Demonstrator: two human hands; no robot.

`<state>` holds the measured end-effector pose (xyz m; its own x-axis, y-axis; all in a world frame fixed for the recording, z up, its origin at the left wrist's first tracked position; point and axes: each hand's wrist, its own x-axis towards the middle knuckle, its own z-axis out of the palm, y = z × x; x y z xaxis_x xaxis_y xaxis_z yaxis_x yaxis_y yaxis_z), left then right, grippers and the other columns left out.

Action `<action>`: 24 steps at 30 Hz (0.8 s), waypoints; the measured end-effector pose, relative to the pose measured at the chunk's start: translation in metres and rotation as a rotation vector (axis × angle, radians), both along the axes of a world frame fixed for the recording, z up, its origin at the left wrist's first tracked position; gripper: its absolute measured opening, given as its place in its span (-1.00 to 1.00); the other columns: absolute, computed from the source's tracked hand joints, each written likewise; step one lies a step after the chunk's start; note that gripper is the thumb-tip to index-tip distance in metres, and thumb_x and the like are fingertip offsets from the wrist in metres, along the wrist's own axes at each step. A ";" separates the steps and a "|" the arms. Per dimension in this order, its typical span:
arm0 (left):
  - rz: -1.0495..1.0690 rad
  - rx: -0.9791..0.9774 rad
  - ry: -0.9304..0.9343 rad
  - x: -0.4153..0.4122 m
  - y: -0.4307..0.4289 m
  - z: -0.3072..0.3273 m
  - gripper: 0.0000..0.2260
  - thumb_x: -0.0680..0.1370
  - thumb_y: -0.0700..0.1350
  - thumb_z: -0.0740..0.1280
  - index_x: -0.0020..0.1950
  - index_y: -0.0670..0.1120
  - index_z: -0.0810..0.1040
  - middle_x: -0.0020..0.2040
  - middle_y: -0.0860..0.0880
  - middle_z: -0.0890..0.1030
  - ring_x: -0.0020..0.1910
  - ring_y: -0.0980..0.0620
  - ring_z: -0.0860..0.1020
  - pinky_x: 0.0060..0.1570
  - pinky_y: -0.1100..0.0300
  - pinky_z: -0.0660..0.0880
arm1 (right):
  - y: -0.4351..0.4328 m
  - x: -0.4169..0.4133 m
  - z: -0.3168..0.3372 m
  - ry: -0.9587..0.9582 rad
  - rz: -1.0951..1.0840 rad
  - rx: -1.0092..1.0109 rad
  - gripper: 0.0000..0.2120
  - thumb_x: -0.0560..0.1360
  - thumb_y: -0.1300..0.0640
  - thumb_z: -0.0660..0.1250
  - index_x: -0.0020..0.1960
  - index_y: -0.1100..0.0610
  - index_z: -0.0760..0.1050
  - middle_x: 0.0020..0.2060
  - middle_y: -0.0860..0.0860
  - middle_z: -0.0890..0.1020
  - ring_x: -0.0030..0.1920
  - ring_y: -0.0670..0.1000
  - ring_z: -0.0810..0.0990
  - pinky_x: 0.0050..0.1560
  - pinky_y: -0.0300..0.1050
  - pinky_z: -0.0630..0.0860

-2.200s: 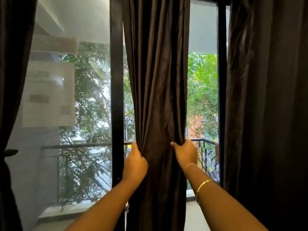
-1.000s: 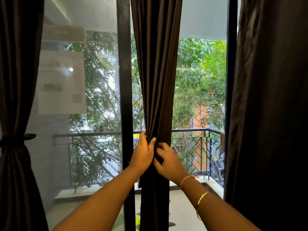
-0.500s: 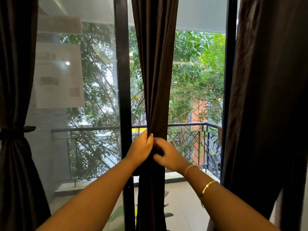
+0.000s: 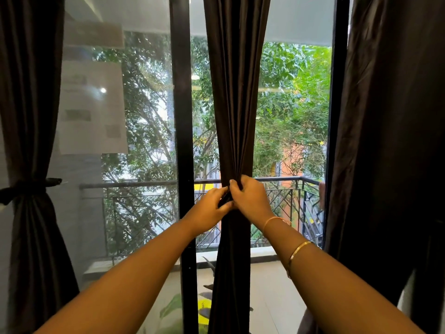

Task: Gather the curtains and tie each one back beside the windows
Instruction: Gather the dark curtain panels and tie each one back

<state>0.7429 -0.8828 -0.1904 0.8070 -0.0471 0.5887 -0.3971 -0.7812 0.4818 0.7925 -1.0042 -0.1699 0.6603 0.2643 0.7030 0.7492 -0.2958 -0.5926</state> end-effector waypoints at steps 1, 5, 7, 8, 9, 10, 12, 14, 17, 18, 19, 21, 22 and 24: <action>0.028 0.001 -0.022 -0.004 0.004 -0.001 -0.56 0.50 0.10 0.32 0.34 0.01 0.37 0.18 0.03 0.48 0.09 0.16 0.48 0.01 0.34 0.37 | 0.000 0.001 0.001 -0.017 -0.016 -0.016 -0.59 0.56 0.09 0.23 -0.41 0.08 0.18 -0.50 -0.02 0.30 -0.47 -0.04 0.30 -0.40 -0.13 0.21; 0.439 0.215 -0.490 -0.019 0.017 -0.009 -0.54 0.38 0.07 0.47 0.18 -0.09 0.45 -0.01 0.02 0.48 -0.07 0.03 0.46 -0.13 0.19 0.40 | 0.002 0.002 0.005 -0.050 -0.052 -0.068 -0.56 0.56 0.09 0.24 -0.44 0.08 0.16 -0.51 -0.02 0.28 -0.49 -0.09 0.27 -0.50 -0.21 0.11; 0.560 0.440 -0.686 -0.022 0.018 -0.010 -0.74 0.33 -0.15 0.53 -0.09 -0.12 0.51 -0.23 -0.05 0.50 -0.27 -0.06 0.48 -0.33 0.13 0.37 | 0.004 0.003 0.005 -0.031 -0.042 -0.041 -0.55 0.56 0.10 0.24 -0.44 0.09 0.15 -0.52 0.00 0.27 -0.49 -0.07 0.27 -0.48 -0.15 0.12; 0.565 0.533 -0.706 -0.022 0.016 -0.012 -0.77 0.29 -0.24 0.53 -0.19 -0.11 0.51 -0.31 -0.05 0.49 -0.37 -0.07 0.47 -0.41 0.16 0.33 | 0.004 0.003 0.005 -0.022 -0.042 -0.035 -0.55 0.56 0.11 0.24 -0.44 0.10 0.15 -0.52 0.00 0.27 -0.49 -0.06 0.27 -0.46 -0.11 0.13; 0.557 0.598 -0.683 -0.022 0.013 -0.016 -0.77 0.26 -0.28 0.53 -0.25 -0.10 0.51 -0.37 -0.03 0.49 -0.43 -0.06 0.47 -0.46 0.21 0.27 | 0.005 0.003 0.005 -0.015 -0.045 -0.038 -0.55 0.56 0.11 0.24 -0.44 0.10 0.14 -0.52 0.00 0.26 -0.49 -0.06 0.26 -0.42 -0.11 0.15; 0.554 0.619 -0.628 -0.022 0.009 -0.021 -0.80 0.27 -0.24 0.51 -0.28 -0.08 0.51 -0.40 -0.01 0.50 -0.47 -0.04 0.48 -0.49 0.26 0.22 | 0.006 0.002 0.005 -0.012 -0.049 -0.045 -0.55 0.56 0.11 0.24 -0.44 0.10 0.14 -0.51 0.00 0.26 -0.49 -0.06 0.25 -0.37 -0.12 0.19; 0.566 0.545 -0.495 -0.023 -0.002 -0.032 -0.90 0.39 -0.07 0.42 -0.24 -0.04 0.52 -0.42 -0.01 0.54 -0.49 -0.04 0.53 -0.53 0.27 0.22 | 0.008 0.001 0.006 -0.014 -0.057 -0.063 -0.55 0.56 0.11 0.24 -0.44 0.10 0.15 -0.51 0.00 0.26 -0.49 -0.07 0.24 -0.33 -0.11 0.20; 0.590 0.435 -0.433 -0.020 -0.012 -0.045 -0.84 0.47 0.05 0.30 -0.07 -0.01 0.56 -0.41 -0.03 0.58 -0.47 -0.06 0.55 -0.53 0.23 0.26 | 0.008 0.001 0.006 -0.017 -0.066 -0.072 -0.56 0.56 0.11 0.23 -0.44 0.10 0.16 -0.51 0.00 0.27 -0.48 -0.07 0.25 -0.33 -0.12 0.20; 0.573 0.216 -0.323 -0.014 -0.020 -0.058 -0.55 0.52 0.15 0.23 0.35 -0.01 0.37 -0.23 -0.03 0.63 -0.33 -0.04 0.59 -0.47 0.21 0.32 | 0.006 0.003 0.006 -0.007 -0.073 -0.066 -0.55 0.56 0.12 0.23 -0.44 0.12 0.16 -0.51 0.02 0.28 -0.48 -0.06 0.27 -0.37 -0.12 0.17; 0.546 0.117 -0.294 -0.013 -0.022 -0.060 -0.46 0.51 0.19 0.23 0.42 -0.01 0.26 -0.12 -0.01 0.63 -0.25 -0.03 0.60 -0.43 0.21 0.36 | 0.005 0.004 0.006 -0.001 -0.074 -0.063 -0.55 0.56 0.11 0.23 -0.45 0.12 0.15 -0.51 0.01 0.28 -0.49 -0.06 0.27 -0.41 -0.09 0.14; 0.500 0.007 -0.257 -0.012 -0.024 -0.061 -0.39 0.50 0.22 0.24 0.45 0.00 0.16 0.00 0.06 0.61 -0.14 0.01 0.61 -0.35 0.22 0.42 | 0.004 0.005 0.006 0.006 -0.069 -0.056 -0.54 0.56 0.11 0.23 -0.45 0.12 0.14 -0.51 0.01 0.27 -0.49 -0.06 0.26 -0.45 -0.11 0.12; 0.379 -0.254 -0.211 -0.010 -0.029 -0.060 -0.35 0.48 0.23 0.27 0.45 0.06 0.08 0.16 0.19 0.46 0.02 0.15 0.54 -0.19 0.30 0.43 | 0.004 0.006 0.007 0.027 -0.055 -0.043 -0.53 0.55 0.12 0.25 -0.46 0.11 0.13 -0.52 0.00 0.25 -0.50 -0.06 0.24 -0.49 -0.17 0.13; 0.332 -0.410 -0.229 -0.008 -0.031 -0.057 -0.37 0.48 0.20 0.29 0.44 0.06 0.08 0.21 0.18 0.42 0.05 0.18 0.50 -0.14 0.31 0.43 | 0.004 0.006 0.008 0.040 -0.050 -0.041 -0.52 0.55 0.11 0.25 -0.46 0.12 0.12 -0.52 0.00 0.25 -0.50 -0.06 0.25 -0.49 -0.18 0.14; 0.292 -0.720 -0.274 -0.003 -0.034 -0.049 -0.43 0.51 0.12 0.30 0.41 -0.01 0.14 0.30 0.01 0.43 0.07 0.12 0.51 -0.08 0.28 0.45 | 0.004 0.006 0.009 0.072 -0.033 -0.031 -0.53 0.55 0.11 0.26 -0.45 0.12 0.12 -0.52 0.02 0.26 -0.49 0.01 0.30 -0.47 -0.15 0.20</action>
